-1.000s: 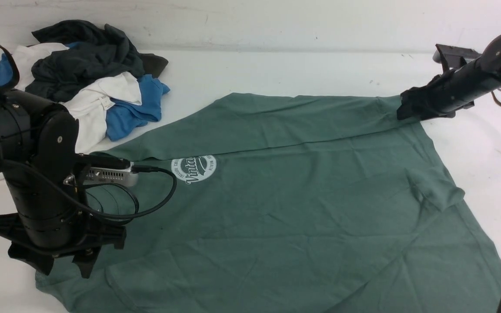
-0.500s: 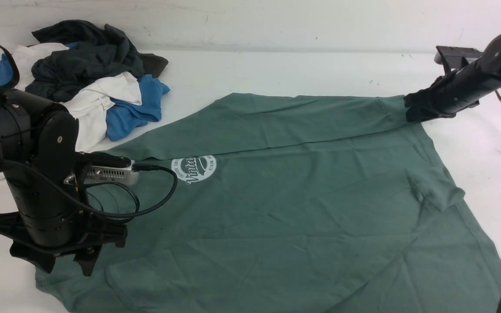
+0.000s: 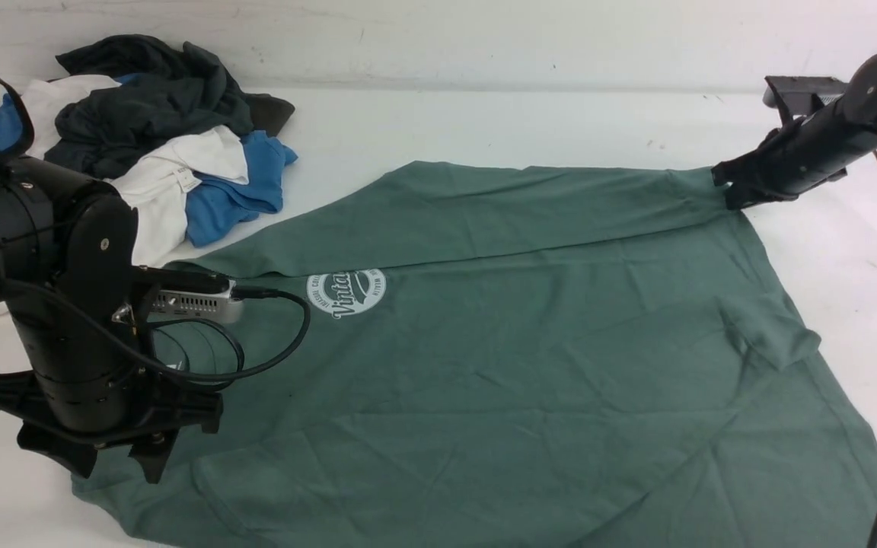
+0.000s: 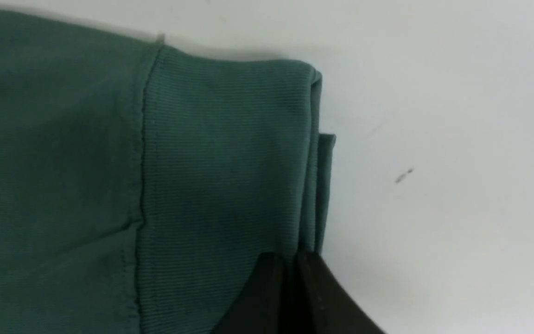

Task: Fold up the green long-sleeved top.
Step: Hold the cuff with your right arm as far away from the cuff

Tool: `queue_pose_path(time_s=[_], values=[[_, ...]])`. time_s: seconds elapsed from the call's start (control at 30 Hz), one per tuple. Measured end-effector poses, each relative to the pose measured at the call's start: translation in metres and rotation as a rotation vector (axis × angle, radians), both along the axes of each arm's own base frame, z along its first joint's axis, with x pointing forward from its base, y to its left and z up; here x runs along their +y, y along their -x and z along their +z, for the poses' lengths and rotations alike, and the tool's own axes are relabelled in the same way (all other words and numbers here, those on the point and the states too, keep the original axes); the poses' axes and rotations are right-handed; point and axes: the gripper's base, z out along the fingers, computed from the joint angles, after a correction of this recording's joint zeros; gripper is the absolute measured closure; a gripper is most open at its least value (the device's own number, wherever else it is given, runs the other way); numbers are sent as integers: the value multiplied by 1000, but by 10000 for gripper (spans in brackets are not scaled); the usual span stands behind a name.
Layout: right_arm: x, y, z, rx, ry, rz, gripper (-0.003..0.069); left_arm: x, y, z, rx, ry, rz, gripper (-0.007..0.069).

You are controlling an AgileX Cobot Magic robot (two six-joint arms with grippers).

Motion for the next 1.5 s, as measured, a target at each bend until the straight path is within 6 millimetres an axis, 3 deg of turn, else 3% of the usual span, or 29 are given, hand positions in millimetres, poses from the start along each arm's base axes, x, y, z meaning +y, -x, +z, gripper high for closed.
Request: queue_pose_path(time_s=[0.2, 0.37, 0.5, 0.8, 0.93, 1.17, 1.5], values=[[-2, 1, 40, -54, 39, 14, 649, 0, 0, 0, -1, 0, 0, 228], [-1, 3, 48, -43, 25, 0, 649, 0, 0, 0, -1, 0, 0, 228], [-1, 4, 46, -32, 29, 0, 649, 0, 0, 0, -1, 0, 0, 228], [-8, 5, -1, 64, 81, -46, 634, 0, 0, 0, 0, 3, 1, 228], [-9, 4, -1, 48, 87, -63, 596, 0, 0, 0, 0, 3, 1, 228], [-8, 0, 2, 2, 63, -76, 469, 0, 0, 0, -1, 3, 1, 228], [-8, -1, 3, -15, 59, -80, 449, -1, -1, 0, -9, 6, 1, 228]])
